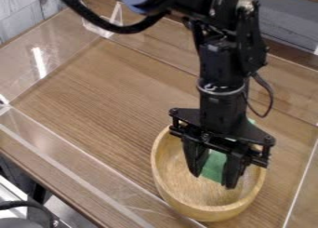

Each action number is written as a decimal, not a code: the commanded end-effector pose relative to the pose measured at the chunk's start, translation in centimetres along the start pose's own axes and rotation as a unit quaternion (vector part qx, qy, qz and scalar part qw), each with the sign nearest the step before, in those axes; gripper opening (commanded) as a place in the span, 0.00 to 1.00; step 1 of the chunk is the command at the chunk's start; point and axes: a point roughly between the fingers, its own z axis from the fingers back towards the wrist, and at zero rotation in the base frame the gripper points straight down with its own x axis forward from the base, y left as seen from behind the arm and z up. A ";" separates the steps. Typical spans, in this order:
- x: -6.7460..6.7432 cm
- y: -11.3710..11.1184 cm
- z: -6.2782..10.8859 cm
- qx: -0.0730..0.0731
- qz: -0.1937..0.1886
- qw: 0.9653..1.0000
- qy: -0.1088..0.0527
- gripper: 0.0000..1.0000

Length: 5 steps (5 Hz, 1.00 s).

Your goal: Put the green block in the brown bowl

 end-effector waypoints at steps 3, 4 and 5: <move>0.6 0.2 0.7 -0.011 0.004 1.000 -0.013 0.00; 0.7 0.3 0.8 -0.012 0.004 1.000 -0.013 0.00; 0.7 0.4 0.9 -0.014 0.004 1.000 -0.013 0.00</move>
